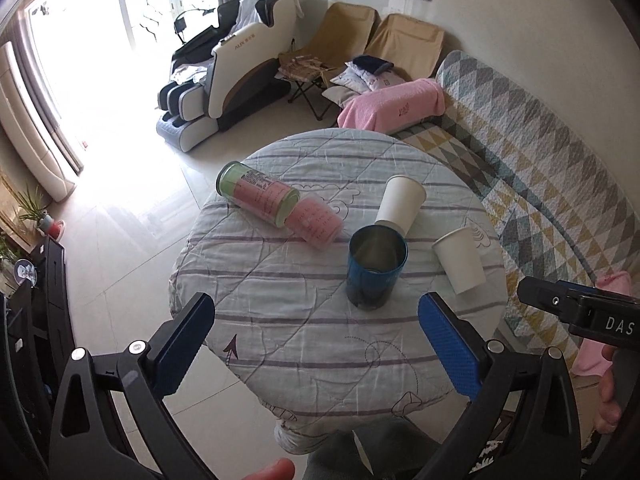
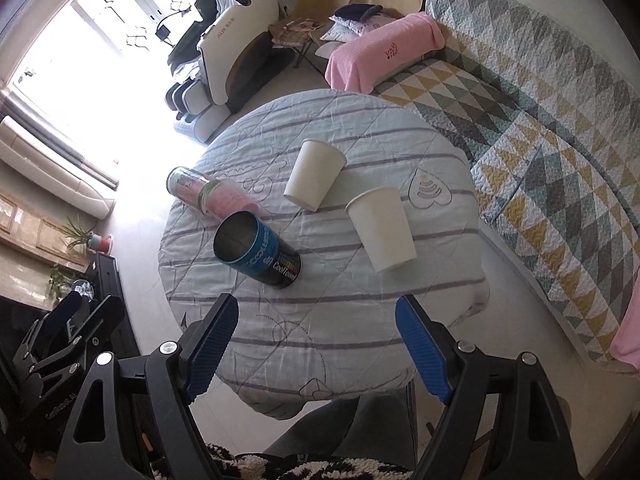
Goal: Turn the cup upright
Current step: 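Open the right gripper and withdraw it from the blue can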
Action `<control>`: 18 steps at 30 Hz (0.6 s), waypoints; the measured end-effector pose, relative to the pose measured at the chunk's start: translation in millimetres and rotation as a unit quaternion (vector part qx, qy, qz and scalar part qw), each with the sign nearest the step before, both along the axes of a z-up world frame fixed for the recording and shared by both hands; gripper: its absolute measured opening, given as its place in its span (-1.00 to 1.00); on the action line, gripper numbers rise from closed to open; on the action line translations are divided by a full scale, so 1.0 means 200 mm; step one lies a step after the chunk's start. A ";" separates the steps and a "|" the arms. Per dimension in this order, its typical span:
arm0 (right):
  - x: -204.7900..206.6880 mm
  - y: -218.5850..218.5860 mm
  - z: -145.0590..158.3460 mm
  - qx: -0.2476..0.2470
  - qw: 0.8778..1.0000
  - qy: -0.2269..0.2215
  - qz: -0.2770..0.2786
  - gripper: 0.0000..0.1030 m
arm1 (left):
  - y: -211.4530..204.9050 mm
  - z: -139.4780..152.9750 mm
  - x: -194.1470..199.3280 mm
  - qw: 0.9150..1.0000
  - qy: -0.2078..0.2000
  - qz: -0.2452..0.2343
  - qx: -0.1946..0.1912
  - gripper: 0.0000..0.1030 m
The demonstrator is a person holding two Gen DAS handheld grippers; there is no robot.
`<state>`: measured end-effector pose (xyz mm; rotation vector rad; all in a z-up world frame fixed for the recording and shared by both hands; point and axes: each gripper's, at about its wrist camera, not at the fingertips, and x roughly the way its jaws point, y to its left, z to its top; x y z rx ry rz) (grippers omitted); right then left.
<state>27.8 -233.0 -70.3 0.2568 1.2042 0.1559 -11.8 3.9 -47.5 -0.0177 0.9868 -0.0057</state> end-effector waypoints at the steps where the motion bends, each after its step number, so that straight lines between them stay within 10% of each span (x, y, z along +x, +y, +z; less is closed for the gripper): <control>1: -0.02 0.01 -0.01 -0.002 1.000 0.003 -0.003 0.60 | 0.01 0.00 -0.01 1.000 0.001 -0.003 -0.001 1.00; 18: -0.05 -0.02 0.04 -0.010 1.000 -0.011 -0.006 0.60 | -0.06 0.02 0.00 1.000 -0.006 -0.008 -0.006 1.00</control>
